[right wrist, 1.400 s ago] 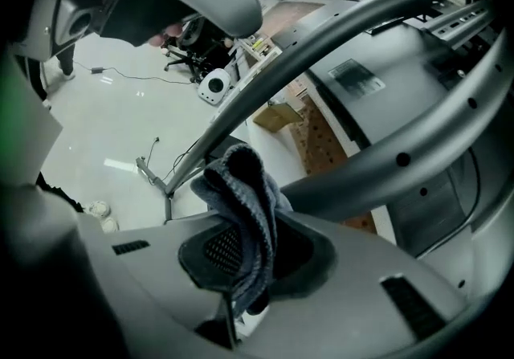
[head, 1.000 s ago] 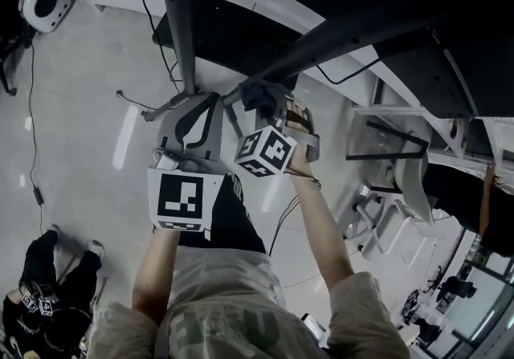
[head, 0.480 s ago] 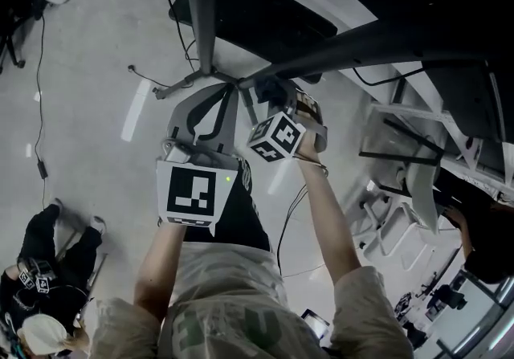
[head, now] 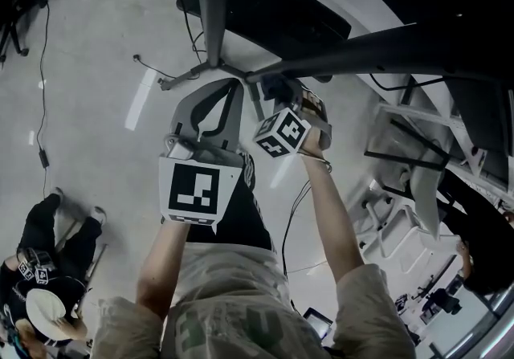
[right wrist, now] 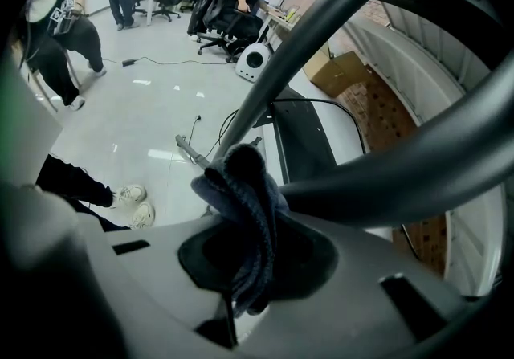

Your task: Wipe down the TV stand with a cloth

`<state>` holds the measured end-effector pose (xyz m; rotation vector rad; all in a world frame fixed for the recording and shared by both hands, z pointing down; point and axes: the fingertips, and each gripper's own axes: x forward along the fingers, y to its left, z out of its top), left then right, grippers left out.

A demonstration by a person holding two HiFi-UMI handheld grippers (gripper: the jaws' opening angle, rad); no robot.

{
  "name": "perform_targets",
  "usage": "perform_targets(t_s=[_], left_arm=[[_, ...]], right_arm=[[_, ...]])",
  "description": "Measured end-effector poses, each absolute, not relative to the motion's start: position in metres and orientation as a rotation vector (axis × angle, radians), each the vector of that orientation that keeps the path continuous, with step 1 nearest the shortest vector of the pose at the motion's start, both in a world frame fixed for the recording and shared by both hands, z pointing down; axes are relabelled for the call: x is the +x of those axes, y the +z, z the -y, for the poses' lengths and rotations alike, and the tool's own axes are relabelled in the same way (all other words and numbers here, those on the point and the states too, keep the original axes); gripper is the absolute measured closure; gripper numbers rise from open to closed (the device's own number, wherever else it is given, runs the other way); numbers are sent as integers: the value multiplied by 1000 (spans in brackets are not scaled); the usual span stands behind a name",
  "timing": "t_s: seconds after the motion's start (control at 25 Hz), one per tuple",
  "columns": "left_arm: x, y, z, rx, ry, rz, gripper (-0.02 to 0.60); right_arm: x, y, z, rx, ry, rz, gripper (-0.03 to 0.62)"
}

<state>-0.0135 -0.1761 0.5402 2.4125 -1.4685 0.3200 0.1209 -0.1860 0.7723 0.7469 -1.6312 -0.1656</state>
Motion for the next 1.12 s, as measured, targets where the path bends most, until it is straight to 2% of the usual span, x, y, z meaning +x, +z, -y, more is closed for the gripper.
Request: perform_targets(t_s=[0.36, 0.56, 0.84, 1.12], left_arm=[[-28, 546, 176, 2376, 326, 1521, 566], [-38, 524, 173, 2377, 284, 1566, 567], [-65, 453, 183, 2421, 201, 1692, 566], [-96, 343, 179, 2444, 94, 1863, 566]], right_arm=[[120, 781, 186, 743, -157, 1633, 537], [122, 745, 184, 847, -139, 1648, 537], [93, 633, 192, 1021, -207, 1776, 537], [33, 453, 197, 1137, -420, 2007, 537]])
